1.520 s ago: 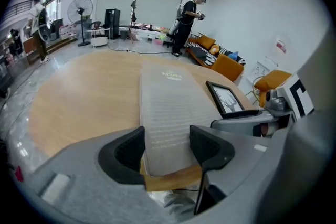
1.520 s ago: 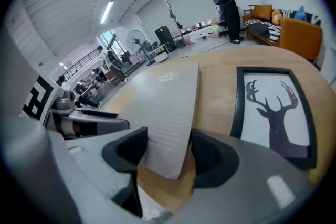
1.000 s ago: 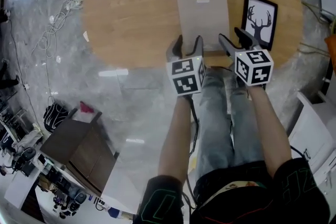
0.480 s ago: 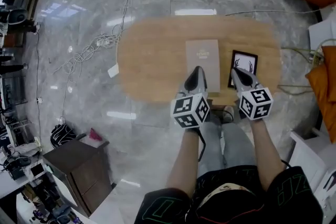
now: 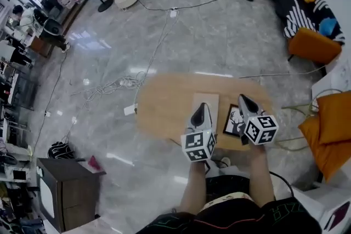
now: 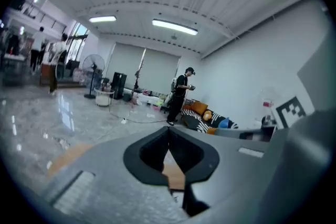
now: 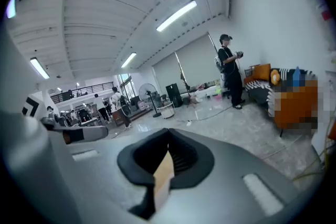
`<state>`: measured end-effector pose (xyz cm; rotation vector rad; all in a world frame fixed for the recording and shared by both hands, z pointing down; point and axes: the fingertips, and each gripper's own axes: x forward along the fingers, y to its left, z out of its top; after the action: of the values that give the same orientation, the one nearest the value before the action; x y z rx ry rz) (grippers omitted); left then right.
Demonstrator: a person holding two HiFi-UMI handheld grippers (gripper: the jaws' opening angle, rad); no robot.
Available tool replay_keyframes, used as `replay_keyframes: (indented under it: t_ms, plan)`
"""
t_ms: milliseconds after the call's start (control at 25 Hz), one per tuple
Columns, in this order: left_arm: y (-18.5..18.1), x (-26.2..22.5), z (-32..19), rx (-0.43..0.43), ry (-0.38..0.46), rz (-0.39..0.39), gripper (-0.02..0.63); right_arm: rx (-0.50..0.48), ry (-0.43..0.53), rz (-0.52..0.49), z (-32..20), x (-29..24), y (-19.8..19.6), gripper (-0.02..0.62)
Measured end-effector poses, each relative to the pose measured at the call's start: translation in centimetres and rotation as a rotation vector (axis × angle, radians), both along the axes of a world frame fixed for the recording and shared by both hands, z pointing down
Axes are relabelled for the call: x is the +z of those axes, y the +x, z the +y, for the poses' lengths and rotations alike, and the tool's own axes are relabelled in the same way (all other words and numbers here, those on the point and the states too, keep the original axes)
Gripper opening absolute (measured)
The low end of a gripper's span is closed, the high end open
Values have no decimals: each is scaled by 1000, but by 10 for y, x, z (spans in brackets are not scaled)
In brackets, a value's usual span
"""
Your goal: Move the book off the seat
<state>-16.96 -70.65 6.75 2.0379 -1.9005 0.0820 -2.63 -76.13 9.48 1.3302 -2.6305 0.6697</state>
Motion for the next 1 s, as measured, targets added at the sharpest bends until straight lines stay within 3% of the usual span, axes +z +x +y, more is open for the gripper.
replay_keyframes:
  t_ms: [80,160,280,480,680,1000]
  plan:
    - [-2,-31,-13,-7,58,-133,11,8,78,13,-10,-37,4,3]
    - [-11,-63,-15,-58,112,-182,11,-4,141,30,-11,-69,5,3]
    - [-13,-101,-12,-110,188,-159,11,-38,251,55,-7,-110,11,3]
    - [-1,-133,-8,-120,252,-206,11,-52,375,69,-5,-150,21,3]
    - [1,-146,0,-160,298,-195,9,-49,416,72,-2,-162,28,3]
    - [5,-147,9,-177,300,-217,9,-33,423,69,-1,-164,41,3]
